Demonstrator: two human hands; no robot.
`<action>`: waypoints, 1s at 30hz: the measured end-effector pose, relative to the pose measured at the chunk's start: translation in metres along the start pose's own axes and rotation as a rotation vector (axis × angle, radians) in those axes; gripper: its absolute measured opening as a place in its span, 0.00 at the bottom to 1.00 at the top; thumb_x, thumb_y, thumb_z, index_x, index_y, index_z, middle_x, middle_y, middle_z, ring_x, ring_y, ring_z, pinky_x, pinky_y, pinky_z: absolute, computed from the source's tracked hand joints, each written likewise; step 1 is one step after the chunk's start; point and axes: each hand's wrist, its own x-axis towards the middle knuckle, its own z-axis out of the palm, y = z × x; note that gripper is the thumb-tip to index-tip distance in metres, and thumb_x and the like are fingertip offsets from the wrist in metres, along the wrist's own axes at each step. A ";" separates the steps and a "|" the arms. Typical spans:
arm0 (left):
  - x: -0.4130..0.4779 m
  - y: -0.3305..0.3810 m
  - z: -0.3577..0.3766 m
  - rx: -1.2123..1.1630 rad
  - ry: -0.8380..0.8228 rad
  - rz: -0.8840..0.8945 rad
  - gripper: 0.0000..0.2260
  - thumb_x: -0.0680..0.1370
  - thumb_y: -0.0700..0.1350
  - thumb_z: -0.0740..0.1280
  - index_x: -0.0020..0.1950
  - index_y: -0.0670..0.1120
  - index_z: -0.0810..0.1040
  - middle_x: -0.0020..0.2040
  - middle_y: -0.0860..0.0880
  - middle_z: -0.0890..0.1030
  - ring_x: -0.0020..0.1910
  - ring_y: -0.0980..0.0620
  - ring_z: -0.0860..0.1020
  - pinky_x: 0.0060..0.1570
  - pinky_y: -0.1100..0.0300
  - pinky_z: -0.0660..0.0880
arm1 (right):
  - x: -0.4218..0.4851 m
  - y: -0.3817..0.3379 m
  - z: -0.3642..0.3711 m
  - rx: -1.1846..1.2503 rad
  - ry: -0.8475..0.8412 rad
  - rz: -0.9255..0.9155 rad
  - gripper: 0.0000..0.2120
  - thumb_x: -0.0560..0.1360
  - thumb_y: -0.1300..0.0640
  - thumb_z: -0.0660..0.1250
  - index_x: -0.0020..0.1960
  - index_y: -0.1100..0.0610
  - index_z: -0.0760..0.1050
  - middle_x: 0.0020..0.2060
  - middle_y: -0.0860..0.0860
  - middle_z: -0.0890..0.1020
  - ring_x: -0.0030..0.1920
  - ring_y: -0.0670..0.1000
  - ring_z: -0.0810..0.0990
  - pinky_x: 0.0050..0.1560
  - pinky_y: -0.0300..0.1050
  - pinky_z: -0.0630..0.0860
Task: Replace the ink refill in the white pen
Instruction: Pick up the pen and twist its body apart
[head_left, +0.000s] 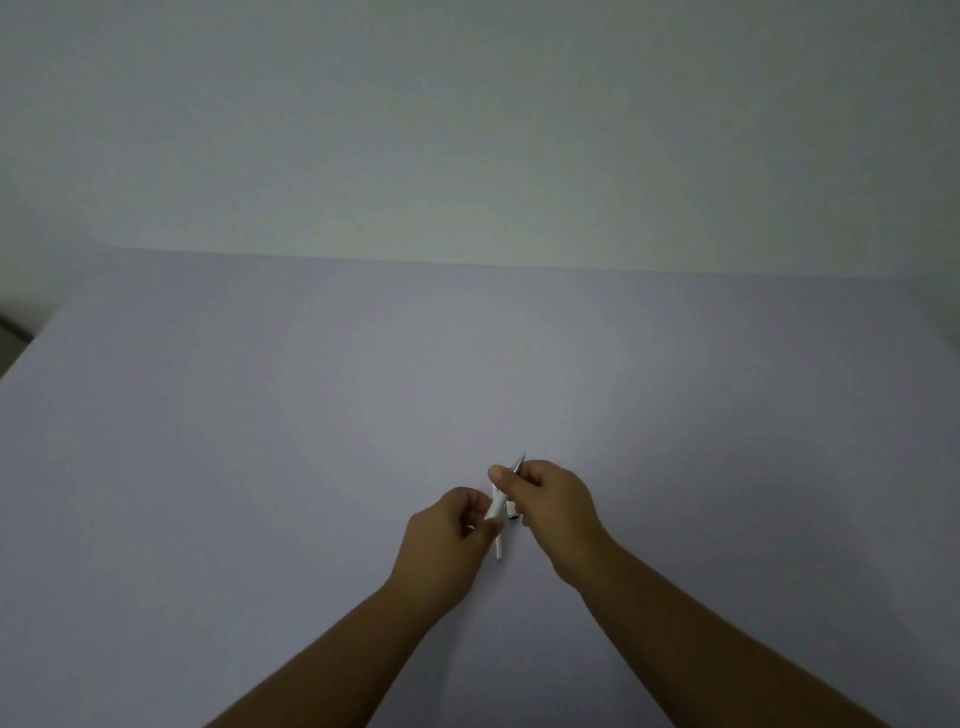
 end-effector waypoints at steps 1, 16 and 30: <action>-0.003 0.002 0.000 -0.016 -0.014 0.015 0.07 0.76 0.47 0.66 0.38 0.58 0.73 0.33 0.54 0.79 0.32 0.57 0.76 0.35 0.65 0.73 | -0.002 -0.003 -0.002 0.021 -0.001 -0.015 0.21 0.72 0.46 0.68 0.41 0.67 0.77 0.31 0.55 0.73 0.33 0.51 0.71 0.37 0.46 0.70; -0.008 0.021 -0.049 -0.023 -0.194 0.118 0.10 0.78 0.44 0.63 0.42 0.59 0.78 0.40 0.52 0.83 0.34 0.65 0.77 0.33 0.73 0.74 | -0.010 -0.020 -0.046 0.166 -0.315 -0.093 0.05 0.72 0.64 0.69 0.42 0.55 0.81 0.35 0.50 0.83 0.37 0.47 0.80 0.40 0.39 0.79; -0.013 0.029 -0.055 0.093 -0.160 0.206 0.11 0.77 0.46 0.64 0.38 0.62 0.75 0.33 0.54 0.77 0.30 0.57 0.70 0.30 0.70 0.68 | -0.014 -0.033 -0.047 0.045 -0.304 -0.076 0.09 0.70 0.50 0.71 0.40 0.56 0.80 0.33 0.50 0.82 0.33 0.44 0.81 0.35 0.36 0.78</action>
